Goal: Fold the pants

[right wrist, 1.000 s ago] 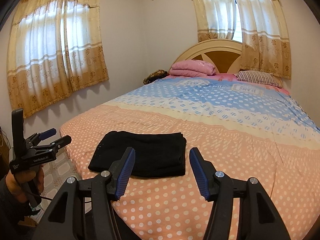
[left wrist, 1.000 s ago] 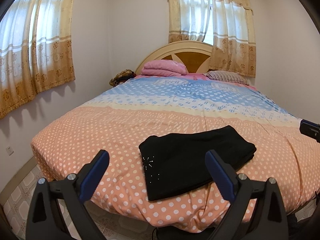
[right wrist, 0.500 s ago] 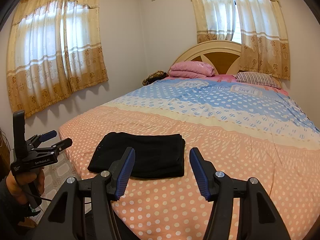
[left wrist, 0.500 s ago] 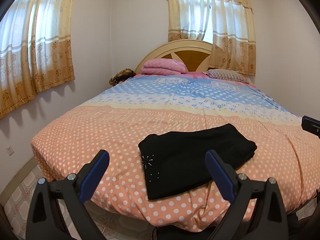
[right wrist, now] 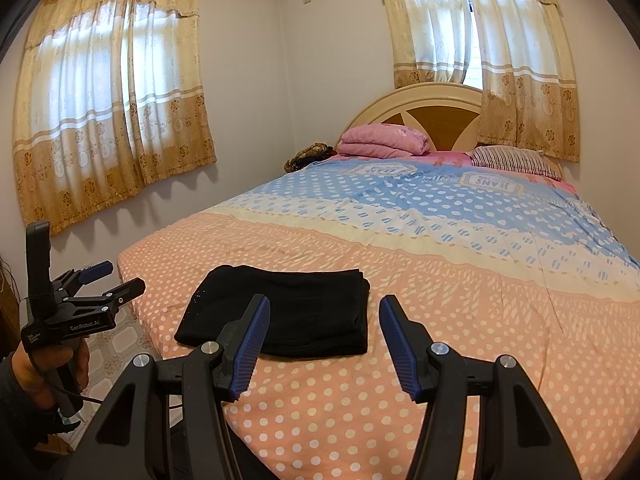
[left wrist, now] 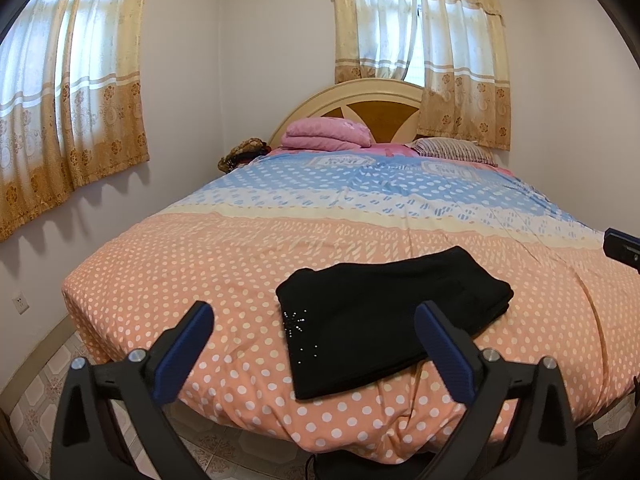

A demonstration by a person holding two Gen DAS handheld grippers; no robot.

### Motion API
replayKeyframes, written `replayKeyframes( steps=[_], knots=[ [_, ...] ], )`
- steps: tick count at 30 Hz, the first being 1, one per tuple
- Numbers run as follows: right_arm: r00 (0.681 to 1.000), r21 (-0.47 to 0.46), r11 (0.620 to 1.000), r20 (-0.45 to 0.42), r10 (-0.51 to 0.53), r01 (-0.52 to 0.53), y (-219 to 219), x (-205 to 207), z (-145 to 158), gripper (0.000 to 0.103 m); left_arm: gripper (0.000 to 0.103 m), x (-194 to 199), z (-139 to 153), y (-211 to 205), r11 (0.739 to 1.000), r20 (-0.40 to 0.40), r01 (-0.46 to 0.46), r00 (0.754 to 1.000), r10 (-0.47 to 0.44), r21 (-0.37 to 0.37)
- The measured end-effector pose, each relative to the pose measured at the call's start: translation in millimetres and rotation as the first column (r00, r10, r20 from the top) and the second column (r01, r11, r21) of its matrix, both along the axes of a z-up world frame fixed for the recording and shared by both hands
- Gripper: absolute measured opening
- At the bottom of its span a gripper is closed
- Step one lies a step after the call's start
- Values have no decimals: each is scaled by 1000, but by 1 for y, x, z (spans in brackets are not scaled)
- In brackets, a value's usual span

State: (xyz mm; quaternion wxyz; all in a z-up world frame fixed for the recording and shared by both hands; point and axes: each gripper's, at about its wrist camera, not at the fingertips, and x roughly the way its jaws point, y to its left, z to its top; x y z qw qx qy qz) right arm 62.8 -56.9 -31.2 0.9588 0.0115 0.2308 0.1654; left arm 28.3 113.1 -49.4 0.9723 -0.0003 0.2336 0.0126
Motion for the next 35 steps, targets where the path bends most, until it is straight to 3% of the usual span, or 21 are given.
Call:
replayKeyframes(
  steps=[18,25,35],
  knots=[
    [1000,-22,1000,21,-4,4,5,-4,1,59,103,-5,14,0,999,64,-28,998,27,22],
    [1000,-31,1000,20,-4,4,7,-4,1,59,103,1,9,9,999,28,-43,999,44,-14],
    [1000,-47,999,9,4,-4,13,-3,-4,59,103,3,2,9,1000,16,-30,999,30,5]
  ],
)
